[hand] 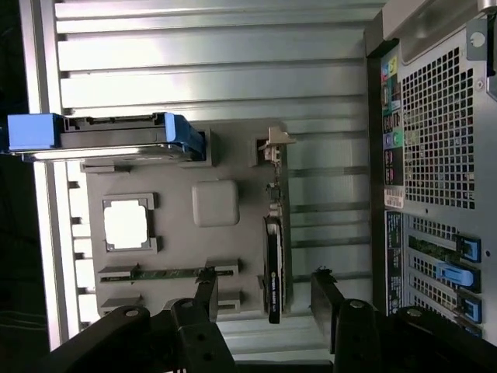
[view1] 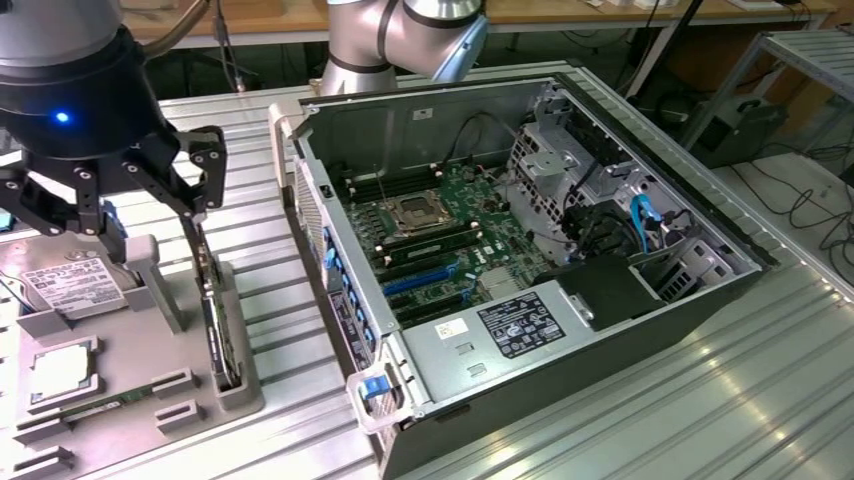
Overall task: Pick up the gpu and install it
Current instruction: 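Pick up the gpu and move the gpu toward the slot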
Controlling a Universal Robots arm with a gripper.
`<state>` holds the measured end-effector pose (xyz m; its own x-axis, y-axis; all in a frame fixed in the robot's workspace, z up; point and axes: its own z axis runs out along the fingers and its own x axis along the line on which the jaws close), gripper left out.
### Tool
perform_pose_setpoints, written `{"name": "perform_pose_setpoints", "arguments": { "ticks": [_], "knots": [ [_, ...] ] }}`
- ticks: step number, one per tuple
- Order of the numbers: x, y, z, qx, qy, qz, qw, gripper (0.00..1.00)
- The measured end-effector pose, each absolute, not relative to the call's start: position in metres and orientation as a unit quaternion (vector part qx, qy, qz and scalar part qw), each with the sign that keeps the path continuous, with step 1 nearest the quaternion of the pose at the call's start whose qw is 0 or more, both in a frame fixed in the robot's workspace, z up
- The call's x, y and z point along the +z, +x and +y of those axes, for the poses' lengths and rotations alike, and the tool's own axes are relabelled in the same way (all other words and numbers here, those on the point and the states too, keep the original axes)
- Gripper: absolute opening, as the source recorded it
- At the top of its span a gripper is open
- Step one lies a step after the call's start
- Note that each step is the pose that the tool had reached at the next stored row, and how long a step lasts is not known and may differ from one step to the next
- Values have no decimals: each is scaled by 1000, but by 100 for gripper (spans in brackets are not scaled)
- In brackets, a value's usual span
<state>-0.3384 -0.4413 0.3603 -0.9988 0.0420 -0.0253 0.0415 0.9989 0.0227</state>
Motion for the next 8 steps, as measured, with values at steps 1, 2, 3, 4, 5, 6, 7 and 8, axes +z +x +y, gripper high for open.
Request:
{"name": "perform_pose_setpoints", "arguments": {
  "ticks": [1,2,3,4,5,6,7,8],
  "knots": [
    [359,-338,-441,11,18,1000,13,60],
    [359,-338,-441,11,15,1000,13,60],
    [358,-338,-441,11,15,1000,13,60],
    [358,-338,-441,11,15,1000,13,60],
    [358,-338,-441,11,15,1000,13,60],
    [357,-338,-441,11,15,1000,13,60],
    [357,-338,-441,11,15,1000,13,60],
    [356,-338,-441,11,15,1000,13,60]
  ]
}}
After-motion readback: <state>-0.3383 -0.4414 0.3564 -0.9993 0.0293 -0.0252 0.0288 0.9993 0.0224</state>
